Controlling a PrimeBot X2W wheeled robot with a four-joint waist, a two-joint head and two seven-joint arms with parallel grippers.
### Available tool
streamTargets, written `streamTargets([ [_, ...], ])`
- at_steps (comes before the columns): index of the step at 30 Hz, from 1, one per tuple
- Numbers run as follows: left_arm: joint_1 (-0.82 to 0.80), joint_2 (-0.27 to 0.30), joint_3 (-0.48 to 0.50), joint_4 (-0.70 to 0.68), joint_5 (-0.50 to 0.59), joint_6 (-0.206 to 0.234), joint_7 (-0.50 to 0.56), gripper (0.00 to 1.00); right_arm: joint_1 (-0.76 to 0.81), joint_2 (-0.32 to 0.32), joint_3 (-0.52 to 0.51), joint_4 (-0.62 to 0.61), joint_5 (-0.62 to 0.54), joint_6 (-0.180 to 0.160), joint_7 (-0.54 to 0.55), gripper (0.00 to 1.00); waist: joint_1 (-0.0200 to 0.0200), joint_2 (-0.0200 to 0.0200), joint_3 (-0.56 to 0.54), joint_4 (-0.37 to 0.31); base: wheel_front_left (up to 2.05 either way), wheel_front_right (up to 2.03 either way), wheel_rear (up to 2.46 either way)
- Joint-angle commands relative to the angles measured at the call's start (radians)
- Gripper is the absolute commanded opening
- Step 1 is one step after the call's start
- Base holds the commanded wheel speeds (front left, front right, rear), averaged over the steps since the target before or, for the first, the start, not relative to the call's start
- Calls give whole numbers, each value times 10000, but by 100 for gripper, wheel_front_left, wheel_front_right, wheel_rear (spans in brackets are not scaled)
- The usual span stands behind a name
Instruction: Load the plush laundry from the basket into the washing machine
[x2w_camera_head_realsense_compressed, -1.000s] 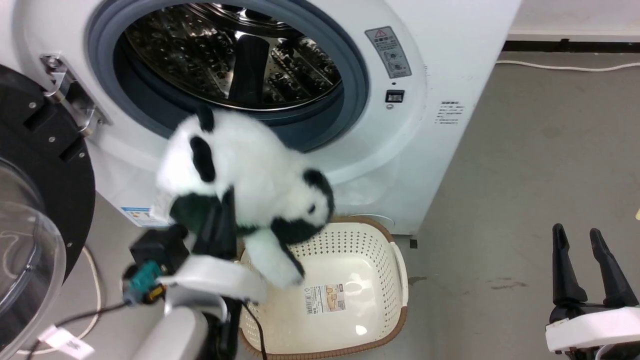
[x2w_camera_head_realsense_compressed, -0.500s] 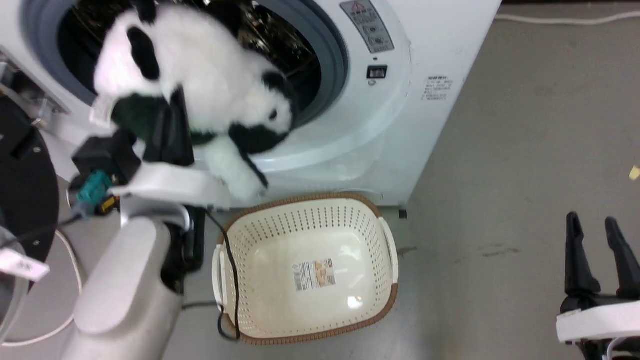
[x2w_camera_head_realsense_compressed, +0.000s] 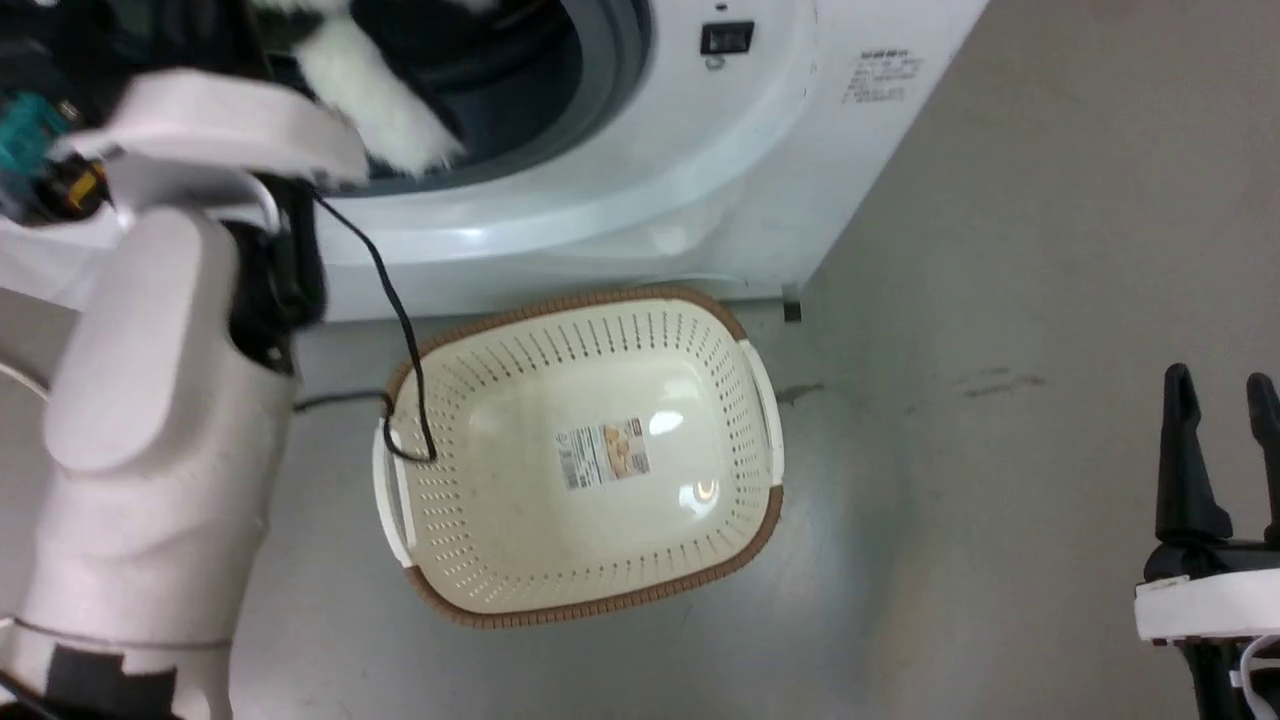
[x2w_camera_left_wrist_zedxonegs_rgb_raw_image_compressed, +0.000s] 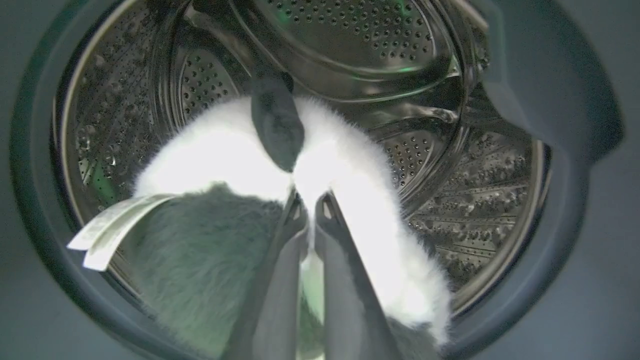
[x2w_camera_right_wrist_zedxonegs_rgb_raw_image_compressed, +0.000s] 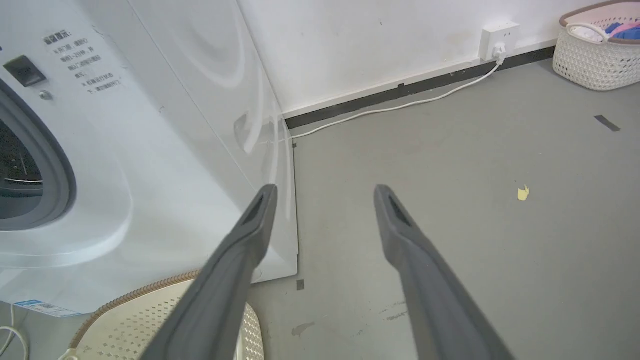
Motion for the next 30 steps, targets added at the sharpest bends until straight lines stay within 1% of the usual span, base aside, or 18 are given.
streamTargets([
  [1, -331, 41, 116, 37, 63, -39, -117, 0, -181, 18, -28, -88, -29, -7, 31, 100, -2, 0, 400, -160, 0, 0, 0],
  [9, -1960, 464, 574, 904, 120, -118, -89, 0, -304, -7, -75, -301, -25, -7, 58, 100, -2, 0, 1331, -515, 0, 0, 0],
  [17, -3381, 906, 807, 1607, 162, 65, 227, 0, -351, -90, -139, -522, 77, -7, 2, 100, -2, 0, 2253, -836, 0, 0, 0],
  [25, -4302, 1306, 905, 1907, 217, 192, 507, 0, -327, -157, -228, -668, 219, -7, -108, 100, -2, 0, 3000, -1027, 0, 0, 0],
  [30, -4588, 1380, 926, 2045, 191, 222, 586, 0, -305, -193, -214, -685, 272, -7, -160, 100, -2, 0, 3199, -1049, 0, 0, 0],
])
